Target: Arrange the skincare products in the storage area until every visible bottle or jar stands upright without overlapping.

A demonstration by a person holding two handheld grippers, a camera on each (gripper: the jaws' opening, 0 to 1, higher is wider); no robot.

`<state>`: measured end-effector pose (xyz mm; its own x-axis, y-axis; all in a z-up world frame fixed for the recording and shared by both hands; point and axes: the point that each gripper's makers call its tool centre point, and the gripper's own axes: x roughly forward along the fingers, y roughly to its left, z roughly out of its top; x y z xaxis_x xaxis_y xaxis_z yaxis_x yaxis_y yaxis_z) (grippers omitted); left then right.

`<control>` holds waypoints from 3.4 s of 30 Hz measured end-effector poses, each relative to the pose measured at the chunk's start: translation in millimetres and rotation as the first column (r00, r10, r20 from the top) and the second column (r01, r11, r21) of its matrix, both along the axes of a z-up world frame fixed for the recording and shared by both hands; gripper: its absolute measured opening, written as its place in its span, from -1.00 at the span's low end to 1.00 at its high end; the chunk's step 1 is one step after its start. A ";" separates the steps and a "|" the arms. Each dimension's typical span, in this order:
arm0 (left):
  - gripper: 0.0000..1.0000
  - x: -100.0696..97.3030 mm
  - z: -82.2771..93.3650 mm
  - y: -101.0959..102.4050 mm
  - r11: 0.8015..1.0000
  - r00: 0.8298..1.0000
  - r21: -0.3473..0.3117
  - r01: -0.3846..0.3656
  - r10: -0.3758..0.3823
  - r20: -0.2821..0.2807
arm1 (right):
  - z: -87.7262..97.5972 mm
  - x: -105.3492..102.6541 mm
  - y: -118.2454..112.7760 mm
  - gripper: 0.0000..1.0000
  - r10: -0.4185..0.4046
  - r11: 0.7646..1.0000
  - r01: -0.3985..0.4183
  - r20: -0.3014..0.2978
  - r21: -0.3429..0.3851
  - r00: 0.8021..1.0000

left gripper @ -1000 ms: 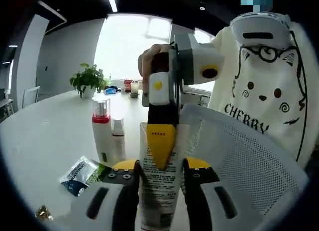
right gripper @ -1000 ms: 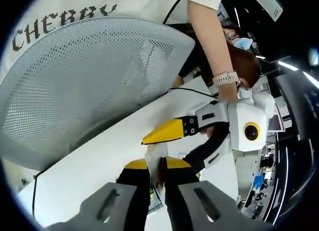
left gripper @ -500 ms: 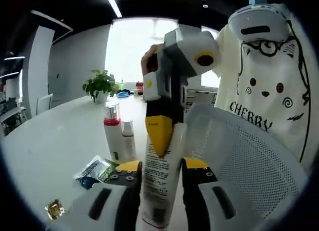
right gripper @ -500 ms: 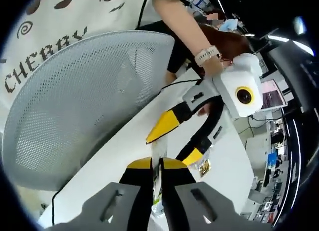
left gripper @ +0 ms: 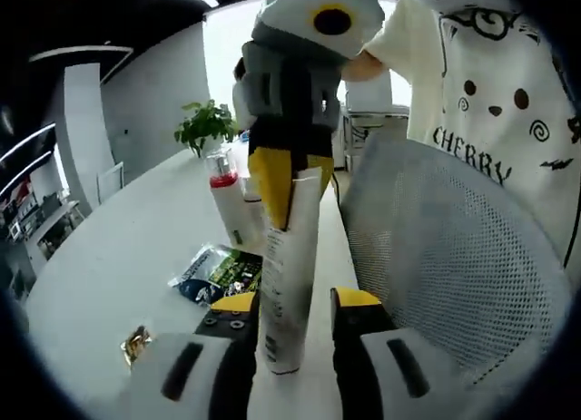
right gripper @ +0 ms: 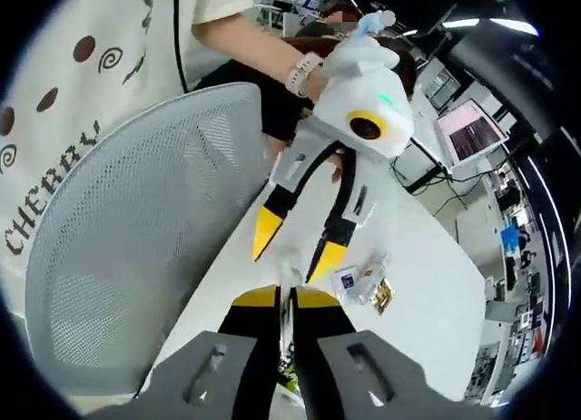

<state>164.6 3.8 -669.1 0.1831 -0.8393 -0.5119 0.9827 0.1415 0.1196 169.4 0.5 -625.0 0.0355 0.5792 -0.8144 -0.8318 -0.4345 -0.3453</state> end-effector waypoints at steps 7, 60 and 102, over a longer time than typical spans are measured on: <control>-0.56 13.4 -15.9 20.3 0.991 0.994 0.086 -0.101 0.097 0.041 | 4.9 6.2 8.5 -0.95 -0.099 0.995 0.102 -0.086 0.020 0.991; -0.70 33.8 -26.6 -70.6 0.995 0.996 0.042 0.089 -0.087 -0.032 | 11.9 32.0 -46.7 -0.93 -0.463 0.882 0.467 -0.279 -0.057 0.841; -0.66 119.3 -31.6 -78.1 0.993 0.994 0.043 -0.108 0.109 -0.016 | 12.6 112.1 -59.1 -0.89 -0.480 0.874 0.485 -0.201 -0.023 0.854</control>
